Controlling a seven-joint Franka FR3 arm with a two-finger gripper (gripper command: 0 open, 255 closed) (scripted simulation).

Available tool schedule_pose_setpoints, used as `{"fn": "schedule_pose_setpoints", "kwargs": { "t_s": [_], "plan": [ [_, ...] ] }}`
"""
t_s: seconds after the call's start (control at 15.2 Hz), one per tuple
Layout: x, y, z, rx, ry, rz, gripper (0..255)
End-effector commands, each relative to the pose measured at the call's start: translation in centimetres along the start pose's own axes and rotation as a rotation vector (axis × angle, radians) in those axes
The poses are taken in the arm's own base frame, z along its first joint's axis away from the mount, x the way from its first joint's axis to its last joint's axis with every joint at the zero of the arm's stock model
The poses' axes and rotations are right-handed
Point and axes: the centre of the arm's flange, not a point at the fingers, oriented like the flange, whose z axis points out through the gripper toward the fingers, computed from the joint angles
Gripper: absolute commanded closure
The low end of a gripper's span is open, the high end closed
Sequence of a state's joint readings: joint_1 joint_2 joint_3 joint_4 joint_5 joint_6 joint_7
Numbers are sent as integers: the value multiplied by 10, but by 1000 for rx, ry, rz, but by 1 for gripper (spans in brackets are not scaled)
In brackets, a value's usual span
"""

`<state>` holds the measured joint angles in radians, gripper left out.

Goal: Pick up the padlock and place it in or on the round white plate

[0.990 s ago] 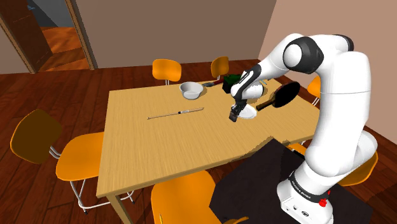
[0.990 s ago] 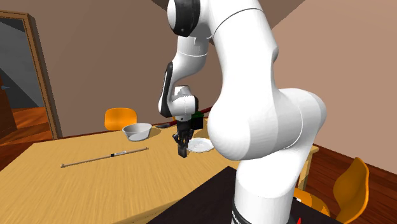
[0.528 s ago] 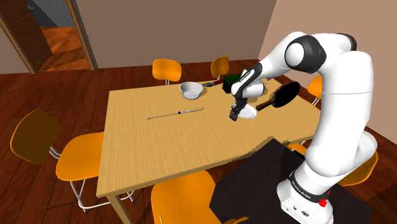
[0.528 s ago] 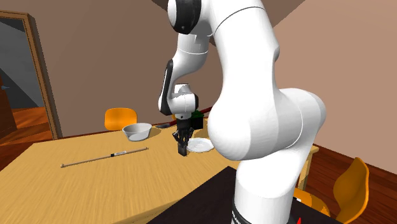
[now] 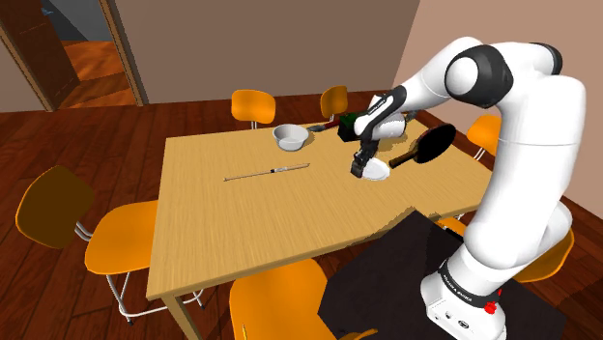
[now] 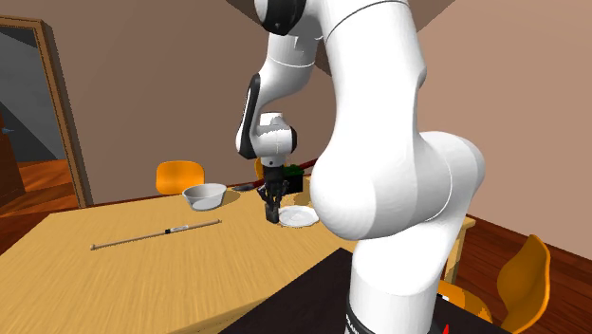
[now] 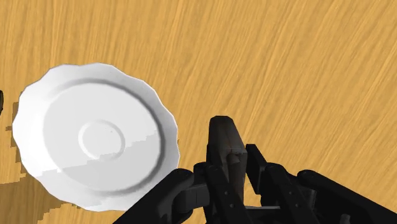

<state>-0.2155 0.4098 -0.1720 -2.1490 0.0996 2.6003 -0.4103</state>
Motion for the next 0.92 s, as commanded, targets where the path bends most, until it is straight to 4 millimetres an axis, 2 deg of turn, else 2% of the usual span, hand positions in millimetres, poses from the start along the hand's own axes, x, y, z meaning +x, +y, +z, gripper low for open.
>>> {"fn": "schedule_pose_setpoints", "kwargs": {
  "t_s": [0.0, 0.33, 0.86],
  "plan": [
    [1, 1, -12, 0, 0, 0, 255],
    [2, 2, -35, 0, 0, 0, 255],
    [18, 105, -48, 0, 0, 0, 255]
  ]
}}
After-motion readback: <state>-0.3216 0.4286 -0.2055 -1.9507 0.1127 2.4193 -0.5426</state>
